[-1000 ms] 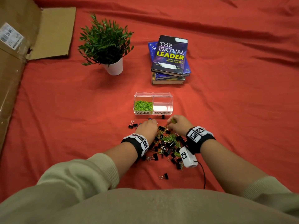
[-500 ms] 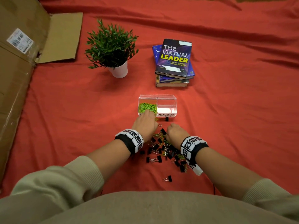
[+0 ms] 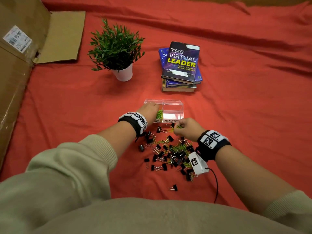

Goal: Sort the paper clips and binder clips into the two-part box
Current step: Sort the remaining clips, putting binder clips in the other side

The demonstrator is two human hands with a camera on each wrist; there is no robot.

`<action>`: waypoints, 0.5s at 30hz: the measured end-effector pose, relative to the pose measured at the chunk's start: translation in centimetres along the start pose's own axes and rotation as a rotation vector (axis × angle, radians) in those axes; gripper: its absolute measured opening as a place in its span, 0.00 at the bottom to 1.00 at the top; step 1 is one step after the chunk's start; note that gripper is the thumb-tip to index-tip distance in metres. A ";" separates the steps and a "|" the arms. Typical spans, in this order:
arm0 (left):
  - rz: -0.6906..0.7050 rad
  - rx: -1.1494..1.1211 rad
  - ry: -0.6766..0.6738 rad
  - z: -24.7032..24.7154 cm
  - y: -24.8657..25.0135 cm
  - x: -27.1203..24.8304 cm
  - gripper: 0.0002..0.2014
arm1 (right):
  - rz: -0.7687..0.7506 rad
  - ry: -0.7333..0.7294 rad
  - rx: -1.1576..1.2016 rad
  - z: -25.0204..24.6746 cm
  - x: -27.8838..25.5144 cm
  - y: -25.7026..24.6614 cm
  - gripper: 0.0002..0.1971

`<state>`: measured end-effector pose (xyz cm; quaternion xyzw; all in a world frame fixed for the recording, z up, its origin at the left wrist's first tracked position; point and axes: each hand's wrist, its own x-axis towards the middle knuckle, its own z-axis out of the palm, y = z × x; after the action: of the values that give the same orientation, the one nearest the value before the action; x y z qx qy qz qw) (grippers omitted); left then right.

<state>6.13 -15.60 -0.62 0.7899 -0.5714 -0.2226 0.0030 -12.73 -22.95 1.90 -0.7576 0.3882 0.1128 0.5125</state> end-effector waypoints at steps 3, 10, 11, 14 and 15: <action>0.043 -0.025 0.171 0.4 0.1 -1.4 0.15 | -0.024 0.050 0.029 -0.8 1.2 -1.1 0.05; -0.086 -0.200 0.237 4.6 1.6 -7.1 0.07 | -0.167 0.240 -0.201 0.8 5.2 -6.1 0.03; -0.071 -0.210 0.184 5.6 1.7 -7.6 0.06 | -0.175 0.238 -0.273 1.4 5.8 -6.7 0.04; -0.038 -0.183 0.105 7.4 1.6 -8.4 0.08 | -0.210 0.176 -0.476 2.9 7.0 -7.7 0.08; -0.030 -0.162 0.090 7.7 1.5 -8.5 0.09 | -0.221 0.149 -0.521 3.3 7.2 -7.9 0.09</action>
<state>-0.01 -6.52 -4.19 0.8048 -0.5390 -0.2322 0.0891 -1.55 -22.16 1.75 -0.9075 0.2976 0.0962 0.2802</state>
